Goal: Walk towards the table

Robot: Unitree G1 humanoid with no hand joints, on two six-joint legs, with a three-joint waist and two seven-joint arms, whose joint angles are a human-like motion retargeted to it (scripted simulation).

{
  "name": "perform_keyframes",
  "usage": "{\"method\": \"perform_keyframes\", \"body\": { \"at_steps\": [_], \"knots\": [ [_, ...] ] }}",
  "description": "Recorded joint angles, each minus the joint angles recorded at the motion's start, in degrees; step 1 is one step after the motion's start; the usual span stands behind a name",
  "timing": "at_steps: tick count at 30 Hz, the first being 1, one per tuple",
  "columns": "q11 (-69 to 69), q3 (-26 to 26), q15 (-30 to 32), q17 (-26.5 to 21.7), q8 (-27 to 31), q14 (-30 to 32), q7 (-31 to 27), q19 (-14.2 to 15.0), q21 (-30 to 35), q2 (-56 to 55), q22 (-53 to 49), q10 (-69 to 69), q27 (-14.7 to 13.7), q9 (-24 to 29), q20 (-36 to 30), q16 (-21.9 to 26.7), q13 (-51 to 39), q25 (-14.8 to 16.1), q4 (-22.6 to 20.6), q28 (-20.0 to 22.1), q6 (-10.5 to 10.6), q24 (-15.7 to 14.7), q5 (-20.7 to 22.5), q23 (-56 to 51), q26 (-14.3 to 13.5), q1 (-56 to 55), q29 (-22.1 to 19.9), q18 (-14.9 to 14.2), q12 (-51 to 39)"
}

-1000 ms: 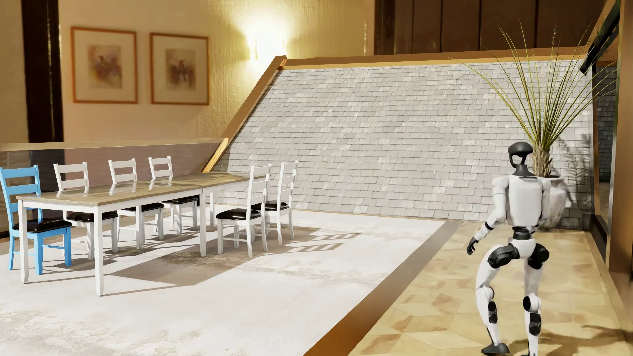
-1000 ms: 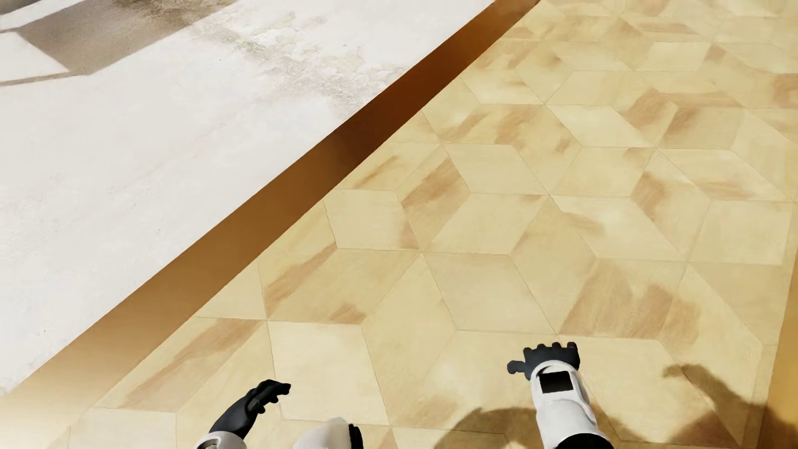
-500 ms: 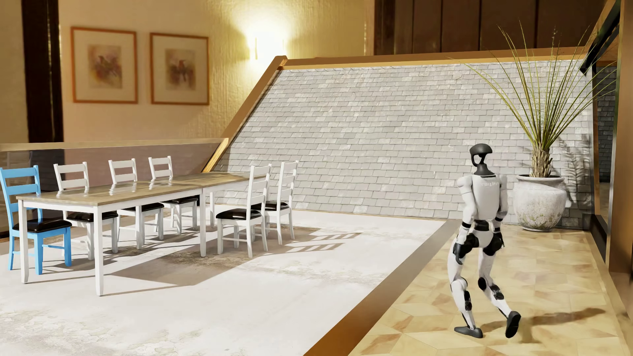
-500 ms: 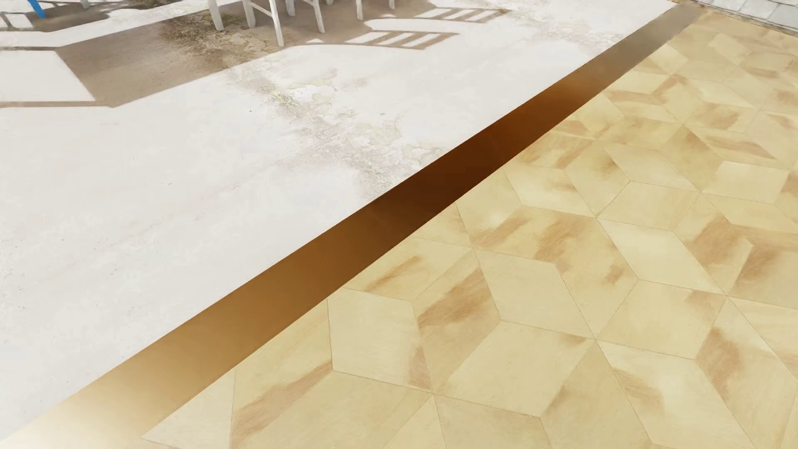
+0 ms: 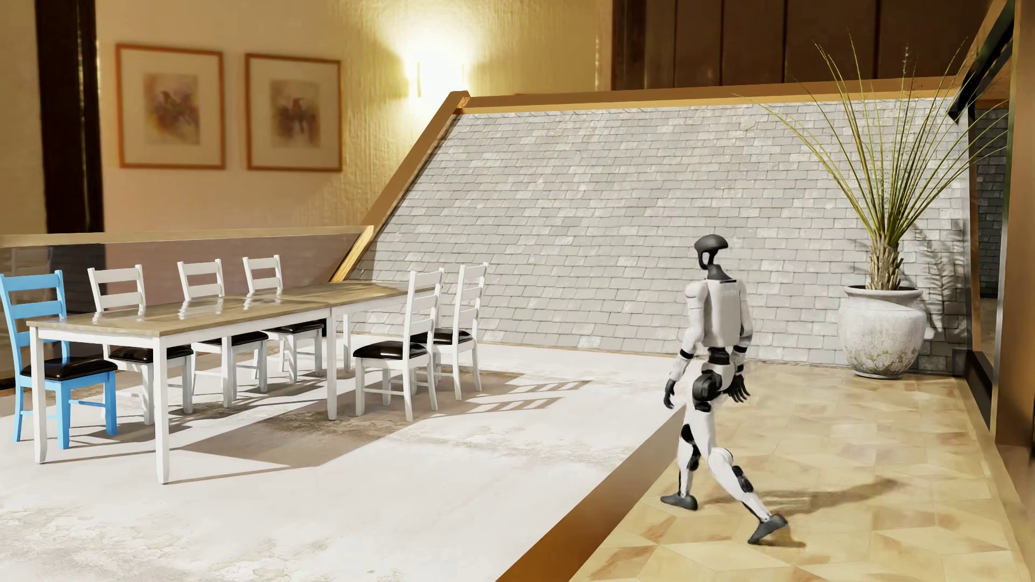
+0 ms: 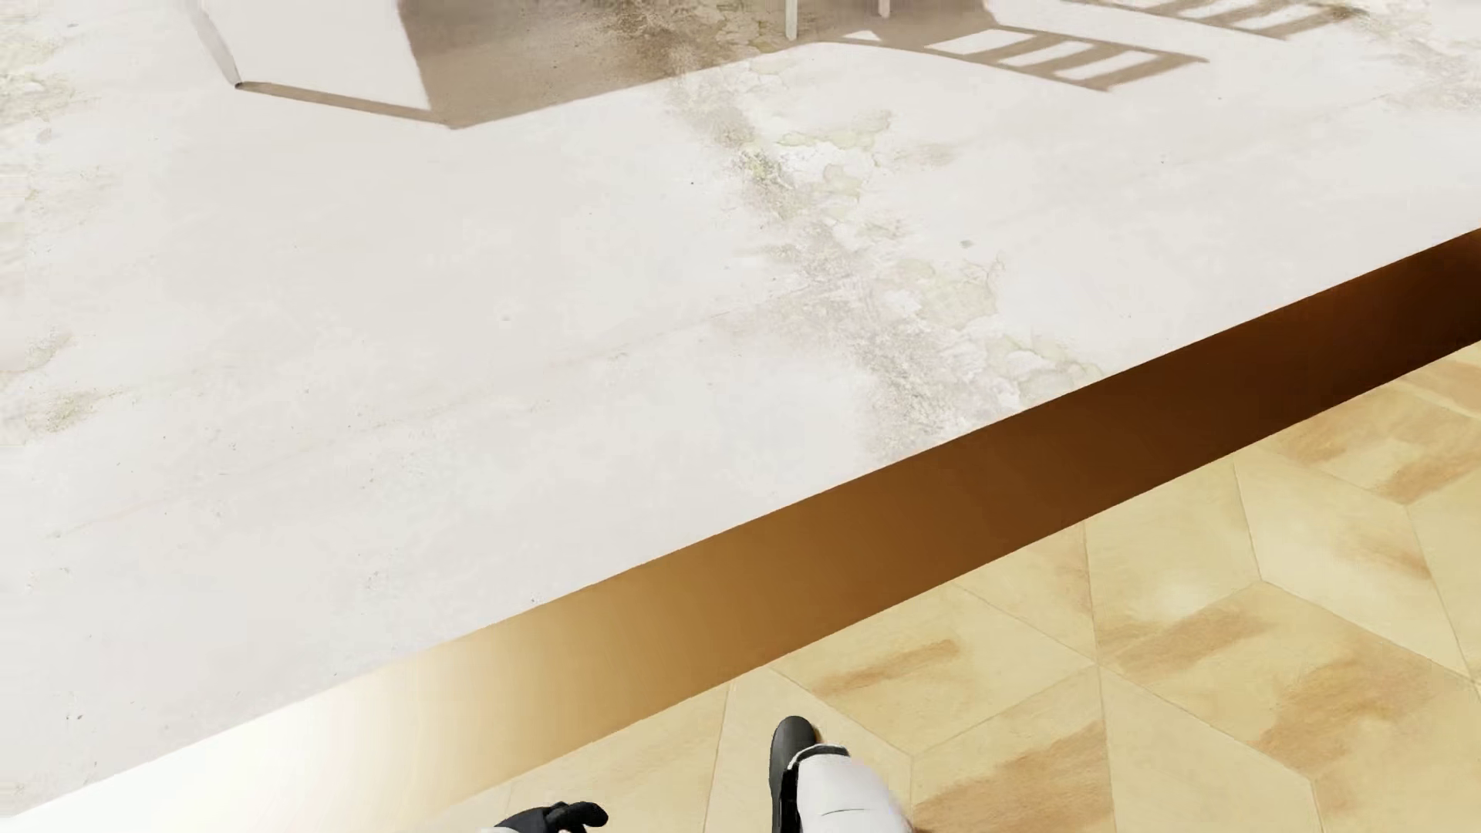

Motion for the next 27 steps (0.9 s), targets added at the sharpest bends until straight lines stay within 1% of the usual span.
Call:
{"method": "perform_keyframes", "body": {
  "at_steps": [1,2,3,4,5,6,7,8,9,10,11,12,13,14,15,16,17,18,19,20,21,22,23,24,25,26,27],
  "knots": [
    [2.7,-0.3,-3.3,-0.2,-1.7,5.9,0.7,-0.8,-1.0,1.6,2.8,9.9,1.1,0.1,-4.0,0.5,-2.9,1.3,2.3,-3.7,1.0,4.0,-0.2,0.1,0.4,-3.6,-1.8,-4.0,-1.1],
    [3.5,-0.4,-6.3,-1.0,-3.4,11.2,2.4,-0.9,-1.5,4.2,3.7,20.6,1.3,0.1,-7.1,1.0,-6.5,2.7,5.7,-6.8,2.0,7.3,0.1,0.8,-0.4,-8.4,-2.0,-6.3,-1.7],
    [2.8,-0.2,-8.6,-2.5,-4.9,14.0,4.8,-0.8,-1.0,7.5,2.5,29.4,1.3,0.0,-8.0,1.1,-10.4,3.3,10.4,-8.4,3.0,8.4,0.8,2.2,-1.5,-13.4,-1.1,-5.5,-1.5],
    [1.4,0.6,-10.3,-4.5,-5.8,12.0,7.0,-0.7,0.6,11.1,-0.8,35.7,0.5,-0.2,-6.6,1.0,-14.5,2.6,14.9,-7.3,3.9,7.5,1.8,3.8,-2.3,-18.1,-0.2,-3.8,-0.4],
    [-0.5,1.8,-11.6,-6.6,-6.2,8.7,8.7,-0.5,2.9,14.8,-5.2,39.3,-0.6,-0.4,-4.5,1.1,-18.5,0.7,18.3,-4.3,4.8,6.2,3.0,5.1,-2.7,-22.5,0.1,-1.5,1.4],
    [-2.6,3.2,-12.7,-8.4,-6.1,7.4,10.1,-0.3,5.5,18.5,-9.7,40.5,-1.8,-0.7,-2.6,1.3,-22.1,-1.3,20.6,-1.0,5.4,4.9,4.3,5.4,-3.6,-26.5,0.0,0.3,3.2],
    [-4.4,4.6,-13.8,-9.9,-5.7,7.2,11.4,-0.1,7.8,21.9,-14.1,39.5,-3.0,-0.9,0.1,1.1,-25.5,-2.4,21.6,1.5,5.8,1.6,5.5,4.6,-5.4,-30.1,-0.6,1.1,5.1],
    [-5.7,6.0,-15.2,-10.8,-5.1,6.9,12.4,0.1,9.3,24.8,-18.1,36.1,-4.1,-1.1,3.7,0.5,-28.6,-1.9,21.3,3.1,5.9,-3.9,6.6,3.2,-7.3,-33.4,-1.5,1.5,6.9],
    [-6.5,7.0,-16.7,-11.2,-4.3,6.5,12.9,0.3,10.1,27.5,-21.4,30.6,-4.8,-1.3,6.8,-0.1,-31.4,0.1,20.1,3.9,5.9,-10.1,7.5,1.3,-8.3,-36.4,-2.8,1.1,8.4],
    [-7.2,7.8,-18.4,-11.4,-3.7,6.2,13.1,0.6,10.6,29.9,-24.1,22.7,-5.2,-1.3,8.9,-0.2,-33.9,3.3,18.5,4.5,5.8,-15.2,8.3,-0.8,-8.7,-38.7,-4.2,0.0,9.8],
    [-8.1,8.1,-20.0,-11.4,-3.2,6.7,12.9,0.8,10.9,32.4,-26.1,12.0,-5.5,-1.3,10.0,0.2,-35.9,7.1,16.6,5.5,5.6,-18.2,9.0,-3.2,-8.5,-39.9,-5.7,-1.2,11.2],
    [-9.0,8.2,-21.5,-11.3,-2.6,7.9,12.3,1.1,11.5,34.7,-27.0,-1.1,-5.7,-1.2,10.5,0.7,-37.3,10.7,14.6,6.8,5.5,-19.0,9.7,-5.6,-7.6,-39.9,-7.0,-2.9,12.3],
    [-9.9,8.2,-22.9,-11.2,-2.0,9.0,11.5,1.3,12.0,36.9,-26.6,-14.5,-5.8,-1.3,11.0,1.1,-38.1,14.0,12.8,7.6,5.3,-18.2,10.3,-8.2,-6.0,-39.5,-8.0,-4.1,13.1],
    [-10.7,7.9,-23.9,-11.0,-1.5,8.2,12.1,1.7,12.6,39.1,-24.7,-23.6,-5.9,-1.3,11.5,1.3,-38.1,16.5,12.0,7.6,5.1,-16.3,10.9,-10.9,-4.2,-39.8,-8.3,-5.5,13.4],
    [-11.0,7.3,-24.6,-10.8,-1.4,6.2,15.0,2.2,13.2,41.3,-21.8,-26.3,-5.8,-1.3,12.2,1.3,-37.1,18.2,12.0,6.9,5.0,-14.3,11.3,-13.4,-2.0,-41.0,-8.4,-7.3,13.4],
    [-10.7,6.9,-24.8,-10.7,-1.8,6.5,18.1,2.9,13.6,43.6,-17.6,-24.0,-5.7,-1.2,13.0,1.1,-34.9,19.0,12.3,5.6,4.8,-12.4,11.4,-15.8,0.6,-42.1,-8.6,-6.3,12.9],
    [-9.8,6.7,-24.3,-10.3,-2.0,8.1,19.3,3.5,13.7,46.0,-13.0,-19.6,-5.3,-1.3,13.9,0.8,-31.8,19.4,12.4,4.0,4.4,-10.8,11.1,-17.5,3.4,-42.6,-8.8,-2.5,12.3],
    [-8.2,6.8,-22.4,-9.7,-1.6,9.3,19.7,4.0,14.0,48.1,-9.2,-14.5,-4.8,-1.4,14.5,0.4,-28.4,19.4,12.7,2.3,3.9,-9.1,10.3,-17.8,5.7,-42.6,-8.7,2.2,12.4],
    [-5.3,7.0,-19.0,-8.8,-0.8,10.3,20.7,4.5,14.2,49.3,-6.9,-10.2,-3.9,-1.6,14.6,0.0,-25.2,19.2,13.3,0.7,3.4,-6.9,8.9,-16.2,6.7,-41.7,-8.3,5.7,13.5],
    [0.4,7.2,-14.5,-7.8,0.0,8.5,21.8,5.2,14.0,48.8,-6.1,-5.7,-2.3,-1.8,14.2,-0.6,-22.3,18.9,13.7,0.0,2.6,-4.5,7.0,-12.8,6.2,-40.8,-7.4,6.7,15.5],
    [9.6,7.4,-9.5,-6.8,0.8,4.8,22.8,6.6,12.9,46.1,-5.9,-2.0,0.5,-1.7,14.1,-1.6,-19.6,18.7,13.3,0.5,1.6,-3.1,4.4,-7.7,4.6,-39.6,-6.0,6.4,17.6],
    [21.2,7.6,-4.8,-5.8,1.7,1.6,23.9,8.7,11.7,41.4,-6.0,-0.6,4.3,-1.7,15.0,-2.9,-17.3,18.3,12.2,1.4,0.5,-2.9,1.4,-1.4,3.0,-37.5,-3.9,5.9,19.5],
    [32.3,7.5,-0.6,-5.2,3.1,-0.7,24.8,8.7,11.8,35.5,-6.1,-0.8,8.0,-1.7,16.5,-4.1,-15.3,16.5,10.6,1.8,-0.5,-3.7,-1.2,5.4,2.2,-34.9,0.0,5.4,20.7],
    [41.2,7.3,0.1,-5.4,5.1,-2.4,25.3,7.3,14.9,29.2,-5.9,-1.7,8.9,-1.7,17.8,-4.8,-13.0,12.3,8.8,1.5,-1.5,-4.4,-2.7,10.9,2.0,-32.2,6.1,4.9,20.9],
    [47.4,7.0,-2.7,-6.5,6.8,-3.7,24.9,6.3,20.3,23.2,-5.6,-3.1,4.8,-1.7,18.0,-4.7,-9.9,6.4,6.9,0.9,-2.3,-4.0,-3.1,13.6,1.9,-29.5,11.3,4.4,19.9],
    [50.9,6.4,-4.4,-7.4,7.9,-4.8,23.7,5.7,23.8,17.7,-4.8,-4.7,-1.5,-1.8,17.2,-3.8,-5.7,2.1,5.2,0.5,-2.8,-2.5,-2.9,12.9,1.3,-26.9,12.6,3.9,18.3],
    [51.7,5.6,-4.6,-7.2,8.5,-5.8,22.0,5.4,22.7,12.7,-3.9,-6.3,-5.8,-1.9,16.1,-2.9,-0.6,1.6,3.4,0.3,-3.1,-0.4,-2.9,10.4,0.4,-24.3,10.9,3.5,16.4]
  ]
}}
